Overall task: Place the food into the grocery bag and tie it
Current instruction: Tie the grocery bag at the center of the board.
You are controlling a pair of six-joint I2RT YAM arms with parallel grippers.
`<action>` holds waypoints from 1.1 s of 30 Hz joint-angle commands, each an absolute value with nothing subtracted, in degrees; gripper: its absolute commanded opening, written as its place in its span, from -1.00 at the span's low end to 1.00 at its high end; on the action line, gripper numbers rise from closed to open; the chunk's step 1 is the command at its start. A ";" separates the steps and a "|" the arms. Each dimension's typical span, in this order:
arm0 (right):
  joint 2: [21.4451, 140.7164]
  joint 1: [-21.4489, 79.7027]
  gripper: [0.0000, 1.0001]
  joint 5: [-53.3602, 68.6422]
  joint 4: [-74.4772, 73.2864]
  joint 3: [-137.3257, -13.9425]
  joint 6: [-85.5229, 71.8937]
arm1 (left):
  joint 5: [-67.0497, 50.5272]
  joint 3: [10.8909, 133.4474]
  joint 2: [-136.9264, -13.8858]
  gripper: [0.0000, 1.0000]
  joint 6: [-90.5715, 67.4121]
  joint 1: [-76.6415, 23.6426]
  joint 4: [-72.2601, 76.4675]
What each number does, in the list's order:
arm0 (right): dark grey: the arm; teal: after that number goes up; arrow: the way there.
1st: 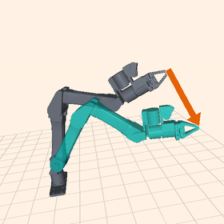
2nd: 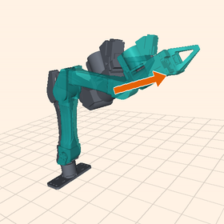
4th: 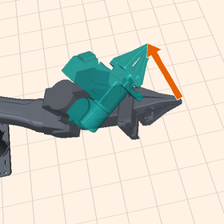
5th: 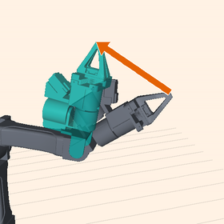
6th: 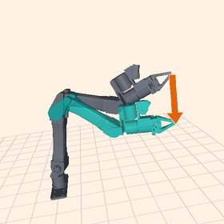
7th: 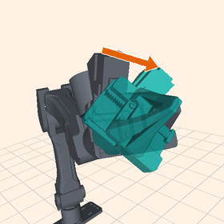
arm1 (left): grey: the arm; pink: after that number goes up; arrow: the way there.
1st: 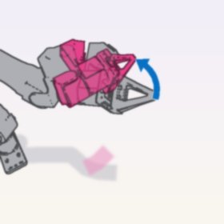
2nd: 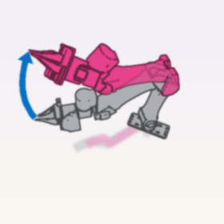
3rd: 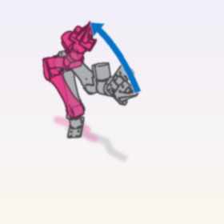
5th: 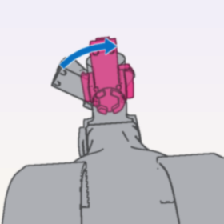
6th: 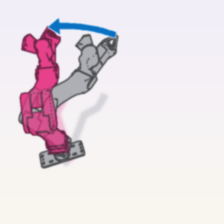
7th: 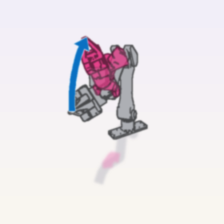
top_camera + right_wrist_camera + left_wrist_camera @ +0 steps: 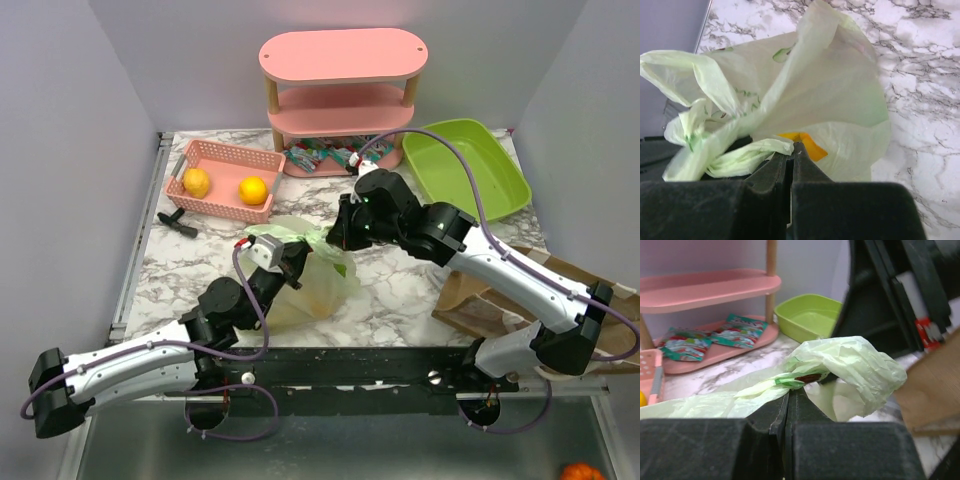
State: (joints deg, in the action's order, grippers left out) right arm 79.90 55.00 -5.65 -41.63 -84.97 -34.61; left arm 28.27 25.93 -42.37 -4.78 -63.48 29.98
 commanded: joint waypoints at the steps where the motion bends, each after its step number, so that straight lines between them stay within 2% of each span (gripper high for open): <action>1: 81.70 54.93 -0.99 -7.62 -43.20 -88.90 -33.27 | 15.27 24.54 -36.15 -1.00 -7.43 -63.22 16.25; 11: 82.62 54.93 -0.99 -7.06 -43.06 -90.74 -32.87 | 3.95 22.92 -28.52 -1.00 -11.98 -58.89 8.37; 23: 81.96 55.00 -0.99 -11.98 -40.86 -87.42 -34.72 | -6.44 31.08 -26.30 -1.00 -13.37 -58.32 -3.05; 33: 82.08 54.94 -0.99 -16.30 -37.55 -82.64 -38.12 | -18.50 26.53 -18.59 -1.00 -17.49 -58.23 2.09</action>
